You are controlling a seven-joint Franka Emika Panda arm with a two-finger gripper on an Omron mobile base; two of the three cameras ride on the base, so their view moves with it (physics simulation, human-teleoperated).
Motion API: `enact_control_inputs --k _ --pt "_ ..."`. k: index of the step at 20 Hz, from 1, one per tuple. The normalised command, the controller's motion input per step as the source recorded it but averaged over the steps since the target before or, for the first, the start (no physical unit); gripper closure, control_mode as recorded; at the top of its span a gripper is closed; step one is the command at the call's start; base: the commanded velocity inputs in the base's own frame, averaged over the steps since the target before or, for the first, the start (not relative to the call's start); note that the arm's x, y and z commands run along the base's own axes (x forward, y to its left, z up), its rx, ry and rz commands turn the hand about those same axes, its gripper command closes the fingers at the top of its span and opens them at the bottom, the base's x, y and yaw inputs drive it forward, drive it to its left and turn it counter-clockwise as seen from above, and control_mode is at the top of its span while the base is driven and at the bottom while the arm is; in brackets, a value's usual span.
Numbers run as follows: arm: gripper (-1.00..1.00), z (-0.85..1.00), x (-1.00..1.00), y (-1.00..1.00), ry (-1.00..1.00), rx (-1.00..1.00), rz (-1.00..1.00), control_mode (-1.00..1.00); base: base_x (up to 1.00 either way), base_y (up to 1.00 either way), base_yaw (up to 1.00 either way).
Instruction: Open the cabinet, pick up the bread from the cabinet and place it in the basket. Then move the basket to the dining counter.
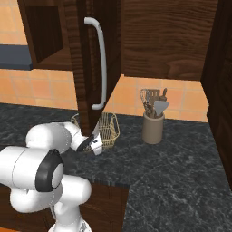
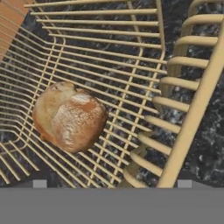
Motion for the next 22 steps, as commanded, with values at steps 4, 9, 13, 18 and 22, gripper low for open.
enact_control_inputs --k 4,9,13,18,22 --pt "-1.00 -0.42 0.02 -0.05 0.02 0.00 0.00 -1.00 0.00 0.00 0.00" --pt "1.00 -0.67 -0.07 0.00 0.02 0.02 0.00 -1.00 0.00 0.00 0.00" --pt "1.00 -0.82 -0.45 0.00 0.04 0.06 0.00 -1.00 0.00 0.00 0.00" --pt "1.00 -0.48 -0.42 0.03 0.04 0.02 0.00 -1.00 0.00 0.00 0.00" --pt "1.00 0.10 0.12 0.28 0.02 0.00 0.00 -1.00 0.00 0.00 0.00"
